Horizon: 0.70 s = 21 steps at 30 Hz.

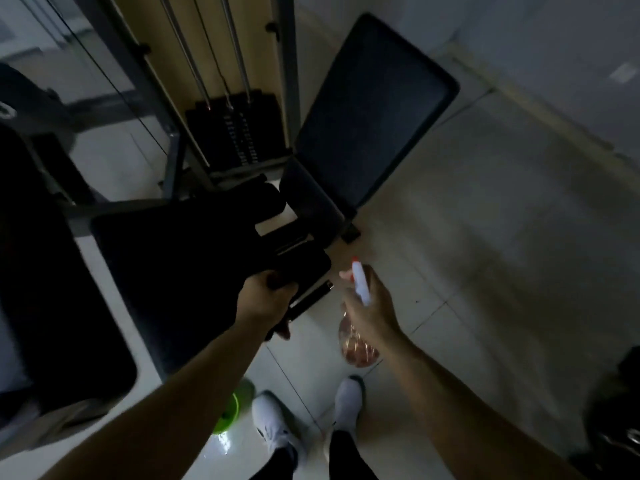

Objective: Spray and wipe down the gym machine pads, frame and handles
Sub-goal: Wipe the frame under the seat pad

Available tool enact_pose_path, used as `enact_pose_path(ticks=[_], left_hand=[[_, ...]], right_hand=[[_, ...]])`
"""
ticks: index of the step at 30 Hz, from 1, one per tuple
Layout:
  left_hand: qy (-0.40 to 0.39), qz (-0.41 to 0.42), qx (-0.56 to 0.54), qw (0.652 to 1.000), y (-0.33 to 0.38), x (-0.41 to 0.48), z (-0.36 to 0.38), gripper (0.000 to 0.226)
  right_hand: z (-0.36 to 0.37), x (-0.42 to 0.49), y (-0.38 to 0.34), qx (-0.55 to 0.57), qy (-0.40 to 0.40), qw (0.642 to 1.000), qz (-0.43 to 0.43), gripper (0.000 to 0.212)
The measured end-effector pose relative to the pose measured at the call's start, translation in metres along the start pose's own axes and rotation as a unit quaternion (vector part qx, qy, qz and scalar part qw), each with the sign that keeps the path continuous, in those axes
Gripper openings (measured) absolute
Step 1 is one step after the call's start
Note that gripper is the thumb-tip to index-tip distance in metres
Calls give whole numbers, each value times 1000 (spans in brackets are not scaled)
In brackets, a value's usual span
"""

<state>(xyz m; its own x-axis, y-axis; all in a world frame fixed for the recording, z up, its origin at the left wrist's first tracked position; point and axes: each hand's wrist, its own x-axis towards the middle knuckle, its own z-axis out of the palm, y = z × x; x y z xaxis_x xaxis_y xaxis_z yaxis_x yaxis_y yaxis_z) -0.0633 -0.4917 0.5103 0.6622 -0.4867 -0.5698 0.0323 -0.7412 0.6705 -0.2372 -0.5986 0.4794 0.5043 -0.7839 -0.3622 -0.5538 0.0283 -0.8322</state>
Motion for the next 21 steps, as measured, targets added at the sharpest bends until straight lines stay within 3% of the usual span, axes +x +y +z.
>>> enact_pose_path(ticks=[4,7,10,14,18,21], left_hand=[[47,-12,218,975,-65,35,51,17],[76,55,341,935,-96,90,90,16],[65,112,449,884,-112,140,121,41],[90,147,478,862,-134,184,157,59],[132,182,486,845,-141,199,163,46],[131,182,472,852,-139,205,161,43]], right_hand=[[23,30,88,-37,-67,996,37,29],[50,77,148,-78,-137,987,17,39],[68,123,186,-128,-183,975,-13,44],[84,170,222,-258,-211,930,-152,50],[88,192,234,-322,-230,879,-267,57],[94,196,252,-348,-217,864,-292,61]])
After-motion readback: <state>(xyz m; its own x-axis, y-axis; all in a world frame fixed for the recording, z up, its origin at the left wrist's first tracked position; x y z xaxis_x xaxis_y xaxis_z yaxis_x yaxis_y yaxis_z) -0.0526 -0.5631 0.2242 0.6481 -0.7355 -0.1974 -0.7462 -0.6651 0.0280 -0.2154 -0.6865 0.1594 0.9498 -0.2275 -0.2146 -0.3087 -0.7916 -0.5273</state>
